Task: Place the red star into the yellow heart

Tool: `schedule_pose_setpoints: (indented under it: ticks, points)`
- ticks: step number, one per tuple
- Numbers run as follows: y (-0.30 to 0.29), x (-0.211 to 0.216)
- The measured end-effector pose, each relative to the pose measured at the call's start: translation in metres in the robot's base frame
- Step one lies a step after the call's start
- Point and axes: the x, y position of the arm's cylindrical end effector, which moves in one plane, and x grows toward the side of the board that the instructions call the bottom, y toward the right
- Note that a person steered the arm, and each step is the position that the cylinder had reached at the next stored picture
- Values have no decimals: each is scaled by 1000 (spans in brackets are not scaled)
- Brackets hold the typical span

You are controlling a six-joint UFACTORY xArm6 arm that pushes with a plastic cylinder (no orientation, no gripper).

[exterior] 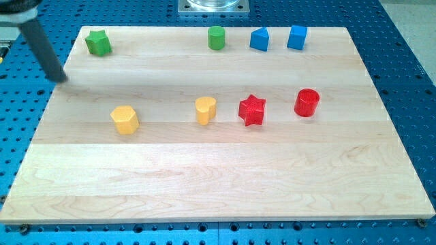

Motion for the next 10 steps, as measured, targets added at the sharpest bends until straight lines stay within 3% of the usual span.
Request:
schedule_pose_setpoints:
  ticks: [1, 2, 3, 4, 6, 7, 8, 10]
  points:
    - [12, -71]
    - [55, -48]
    - [127, 1]
    - [158, 88]
    - [397, 50]
    - [447, 132]
    - [419, 171]
    - [337, 83]
